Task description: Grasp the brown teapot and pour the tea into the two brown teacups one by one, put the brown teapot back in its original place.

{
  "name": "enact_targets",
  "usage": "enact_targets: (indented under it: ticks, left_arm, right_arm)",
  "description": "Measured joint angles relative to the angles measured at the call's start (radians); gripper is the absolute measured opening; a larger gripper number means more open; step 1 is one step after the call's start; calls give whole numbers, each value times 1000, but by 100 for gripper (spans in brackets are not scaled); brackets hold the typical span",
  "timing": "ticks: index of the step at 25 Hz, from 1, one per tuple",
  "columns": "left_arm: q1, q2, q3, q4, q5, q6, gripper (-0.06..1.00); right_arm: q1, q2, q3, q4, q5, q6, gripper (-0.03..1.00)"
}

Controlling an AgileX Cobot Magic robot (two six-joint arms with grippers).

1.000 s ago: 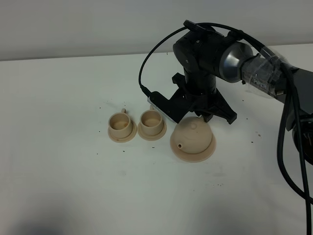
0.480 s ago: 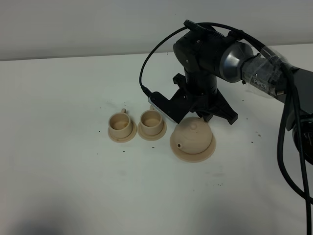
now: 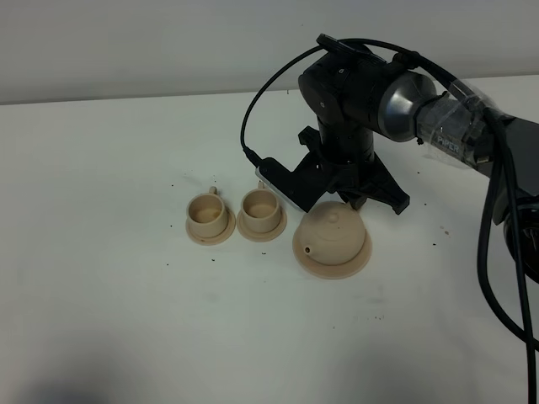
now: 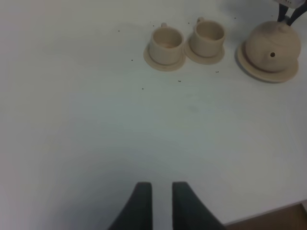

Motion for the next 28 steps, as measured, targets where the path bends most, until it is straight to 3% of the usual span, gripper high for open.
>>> enact_targets:
  ticks: [7, 21, 28]
  left_arm:
    - [0, 0, 0, 0, 0, 0, 13]
    - [0, 0, 0, 0, 0, 0, 13]
    - [0, 0, 0, 0, 0, 0, 13]
  right_arm:
    - [-5, -1, 0, 14, 1, -6, 11]
    - [-71, -22, 1, 164, 3, -22, 11]
    - [-90, -22, 1, 174, 3, -20, 11]
